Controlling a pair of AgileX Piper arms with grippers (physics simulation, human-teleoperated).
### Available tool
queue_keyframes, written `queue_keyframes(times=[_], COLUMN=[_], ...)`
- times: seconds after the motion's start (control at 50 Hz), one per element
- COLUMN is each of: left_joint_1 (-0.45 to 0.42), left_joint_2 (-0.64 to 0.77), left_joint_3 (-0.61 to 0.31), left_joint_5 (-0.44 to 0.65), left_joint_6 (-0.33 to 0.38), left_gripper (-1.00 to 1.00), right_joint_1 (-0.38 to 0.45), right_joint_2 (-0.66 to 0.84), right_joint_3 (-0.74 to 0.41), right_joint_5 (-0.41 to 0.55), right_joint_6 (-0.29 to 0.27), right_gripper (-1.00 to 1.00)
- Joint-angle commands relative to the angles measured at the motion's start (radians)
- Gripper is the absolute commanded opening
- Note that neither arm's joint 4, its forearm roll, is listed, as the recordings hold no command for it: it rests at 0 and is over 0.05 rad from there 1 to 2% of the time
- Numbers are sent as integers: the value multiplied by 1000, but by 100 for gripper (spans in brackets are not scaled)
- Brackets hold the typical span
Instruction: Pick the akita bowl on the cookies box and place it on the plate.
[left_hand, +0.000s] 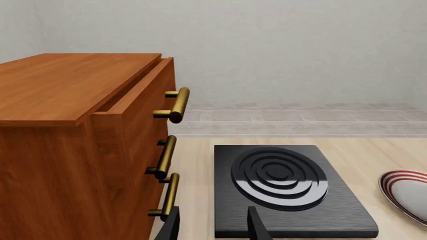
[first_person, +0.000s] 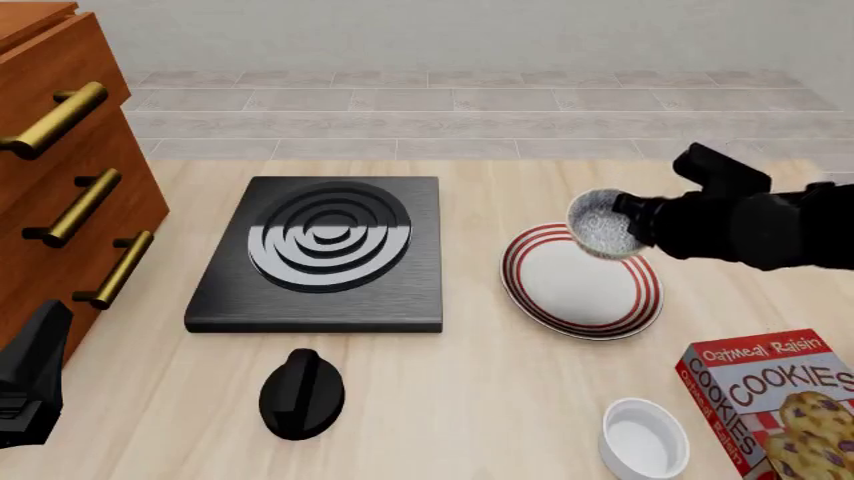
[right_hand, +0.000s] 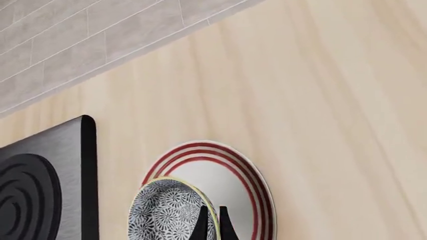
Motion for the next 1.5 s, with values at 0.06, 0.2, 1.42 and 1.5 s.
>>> queue_keyframes(times=[0.06,0.2,1.42,1.5], left_joint_1=[0,0,0,0], left_joint_2=[0,0,0,0], left_joint_3=[0,0,0,0], left_joint_5=[0,0,0,0], left_joint_6=[0,0,0,0], left_gripper=[100,100,100,100], right_joint_1=[2,4,4,5], right_joint_2=[35,56,166,172], right_joint_3=[7,8,-1,1], right_joint_5=[-23,-33,-70,-74], right_joint_6=[0,-1,-17,-18], right_gripper=[-100,-100,-100,-100])
